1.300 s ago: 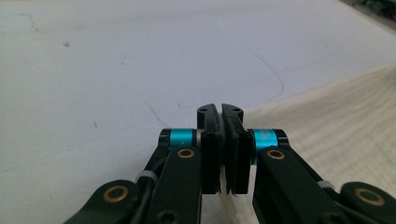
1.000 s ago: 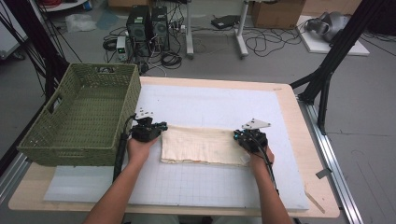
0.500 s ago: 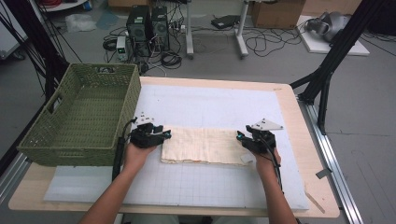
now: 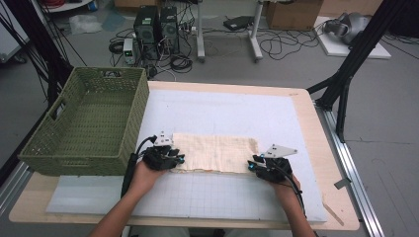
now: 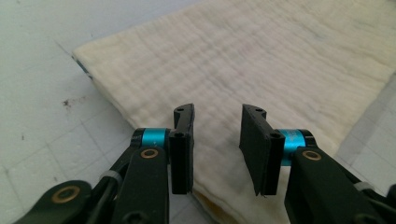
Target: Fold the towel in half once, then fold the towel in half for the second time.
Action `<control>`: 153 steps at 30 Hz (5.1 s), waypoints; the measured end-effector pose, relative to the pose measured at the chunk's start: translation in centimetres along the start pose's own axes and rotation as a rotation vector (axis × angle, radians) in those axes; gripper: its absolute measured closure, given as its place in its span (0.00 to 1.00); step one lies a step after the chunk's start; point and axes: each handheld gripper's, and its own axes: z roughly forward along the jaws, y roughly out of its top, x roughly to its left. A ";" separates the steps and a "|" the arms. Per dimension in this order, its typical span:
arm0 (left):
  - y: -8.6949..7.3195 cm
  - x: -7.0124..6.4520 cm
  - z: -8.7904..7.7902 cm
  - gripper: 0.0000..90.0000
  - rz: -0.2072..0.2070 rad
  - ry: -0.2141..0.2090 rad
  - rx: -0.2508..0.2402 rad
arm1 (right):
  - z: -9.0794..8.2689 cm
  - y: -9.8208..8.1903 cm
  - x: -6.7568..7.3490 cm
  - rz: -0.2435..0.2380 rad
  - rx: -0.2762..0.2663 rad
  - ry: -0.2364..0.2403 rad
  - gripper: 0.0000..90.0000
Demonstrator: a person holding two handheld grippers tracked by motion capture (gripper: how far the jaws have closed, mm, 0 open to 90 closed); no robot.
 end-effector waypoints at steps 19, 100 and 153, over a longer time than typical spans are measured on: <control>-1.4 1.6 -4.4 0.40 -0.148 -0.066 -0.345 | -5.4 -0.7 0.3 0.056 -0.135 -0.126 0.29; 5.5 5.4 0.1 0.40 -0.133 0.039 -0.209 | -5.9 -1.8 -0.7 0.088 -0.171 -0.159 0.13; 2.7 5.7 2.4 0.93 -0.112 0.019 -0.109 | -1.0 2.9 -5.1 0.137 -0.080 -0.090 0.19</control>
